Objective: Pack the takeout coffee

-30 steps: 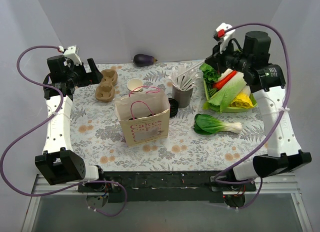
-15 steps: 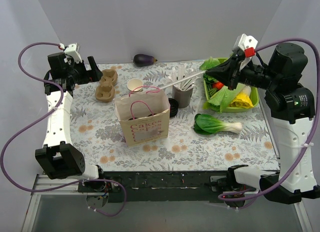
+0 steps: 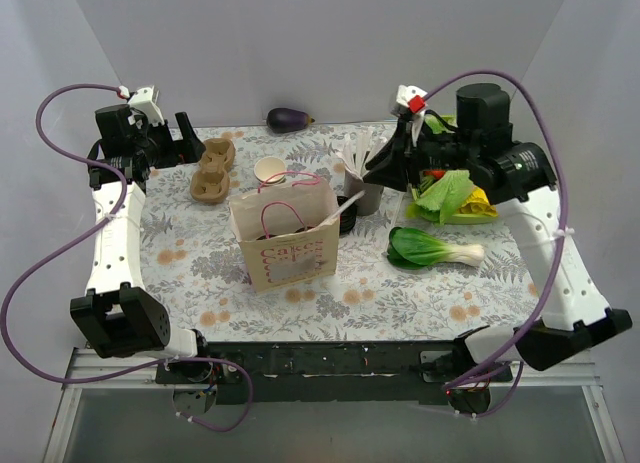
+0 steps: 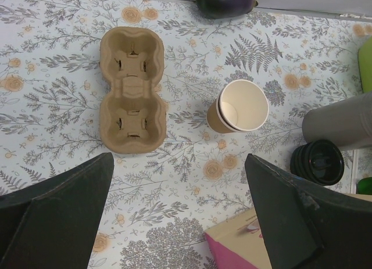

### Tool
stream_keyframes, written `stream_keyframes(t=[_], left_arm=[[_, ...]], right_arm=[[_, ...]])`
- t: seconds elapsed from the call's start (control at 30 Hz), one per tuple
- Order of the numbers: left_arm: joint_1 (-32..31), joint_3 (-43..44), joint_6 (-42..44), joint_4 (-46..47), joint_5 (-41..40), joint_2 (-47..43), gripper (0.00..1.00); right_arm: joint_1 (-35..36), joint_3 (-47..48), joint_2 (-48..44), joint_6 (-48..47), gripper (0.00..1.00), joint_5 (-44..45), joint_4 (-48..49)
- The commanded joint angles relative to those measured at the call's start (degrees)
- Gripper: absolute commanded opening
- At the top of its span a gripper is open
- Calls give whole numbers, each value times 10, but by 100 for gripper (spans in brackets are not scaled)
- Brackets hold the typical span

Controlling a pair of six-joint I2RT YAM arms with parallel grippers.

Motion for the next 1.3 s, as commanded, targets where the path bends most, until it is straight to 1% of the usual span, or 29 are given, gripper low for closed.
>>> stream_keyframes(t=[0.0, 0.1, 0.17, 0.2, 0.27, 0.43, 0.63, 0.8, 1.0, 1.07, 1.1, 1.17, 1.27], left_arm=[[0, -4, 10, 2, -8, -35, 98], [0, -12, 11, 2, -10, -42, 98], [0, -17, 12, 3, -10, -47, 98], [0, -19, 13, 2, -10, -48, 98], [0, -25, 14, 4, -13, -50, 98], [0, -29, 19, 3, -16, -51, 98], [0, -26, 25, -1, -21, -49, 98], [2, -26, 27, -2, -24, -47, 98], [3, -26, 30, -3, -25, -47, 98], [3, -28, 31, -3, -27, -47, 98], [3, -28, 32, -3, -28, -47, 98], [3, -30, 32, -3, -28, -47, 98], [4, -30, 33, -2, -27, -47, 98]], right_arm=[[-4, 26, 39, 46, 42, 45, 62], [-39, 20, 59, 45, 46, 51, 79], [-49, 11, 79, 11, 47, 53, 66], [-50, 6, 84, -6, 48, 74, 61], [-50, -9, 107, -25, 51, 88, 66], [-48, -9, 175, -43, 56, 90, 65], [-40, 0, 241, -27, 55, 85, 70], [-38, 5, 271, -15, 55, 87, 82], [-36, 29, 309, -4, 50, 87, 91], [-34, 36, 319, -3, 47, 89, 91], [-35, 36, 321, -2, 42, 89, 92], [-35, 38, 327, -1, 38, 91, 93], [-34, 35, 330, 2, 29, 94, 95]])
